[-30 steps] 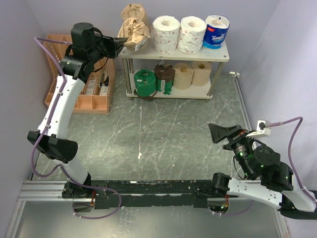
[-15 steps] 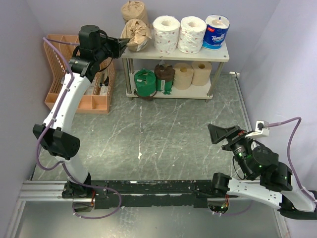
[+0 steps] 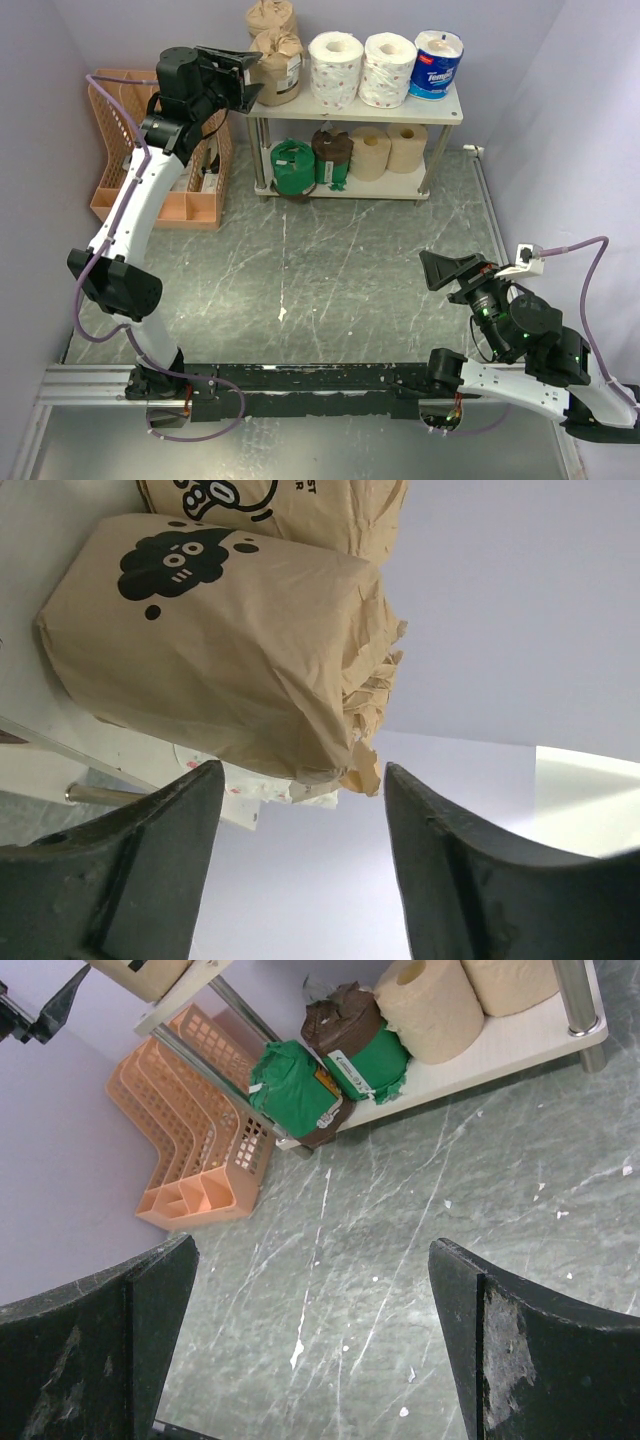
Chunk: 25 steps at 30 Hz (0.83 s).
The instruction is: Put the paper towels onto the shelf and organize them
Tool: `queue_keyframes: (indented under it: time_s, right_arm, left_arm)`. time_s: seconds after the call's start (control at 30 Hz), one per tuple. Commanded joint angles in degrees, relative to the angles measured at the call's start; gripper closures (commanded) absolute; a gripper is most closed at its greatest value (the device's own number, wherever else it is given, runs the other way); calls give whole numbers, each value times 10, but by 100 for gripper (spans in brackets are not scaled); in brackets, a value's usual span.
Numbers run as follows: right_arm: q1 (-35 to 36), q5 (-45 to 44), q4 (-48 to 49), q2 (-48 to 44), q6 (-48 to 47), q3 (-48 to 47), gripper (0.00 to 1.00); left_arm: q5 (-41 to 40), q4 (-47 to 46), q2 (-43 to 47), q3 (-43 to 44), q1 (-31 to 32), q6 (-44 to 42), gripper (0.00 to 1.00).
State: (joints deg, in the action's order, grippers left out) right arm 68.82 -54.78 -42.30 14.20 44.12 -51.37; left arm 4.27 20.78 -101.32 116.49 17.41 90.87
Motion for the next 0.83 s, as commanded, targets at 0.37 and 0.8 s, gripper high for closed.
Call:
queue_keyframes:
  time_s: [0.37,0.8]
  right_arm:
    - [-4,-119,-216,109,281,-91,0]
    - [-9,-148,-365,276,437,-160,0]
  left_arm:
    - [41,11,38,72,-4,-32,1]
    - [42,42,92,92,-18,-35,1]
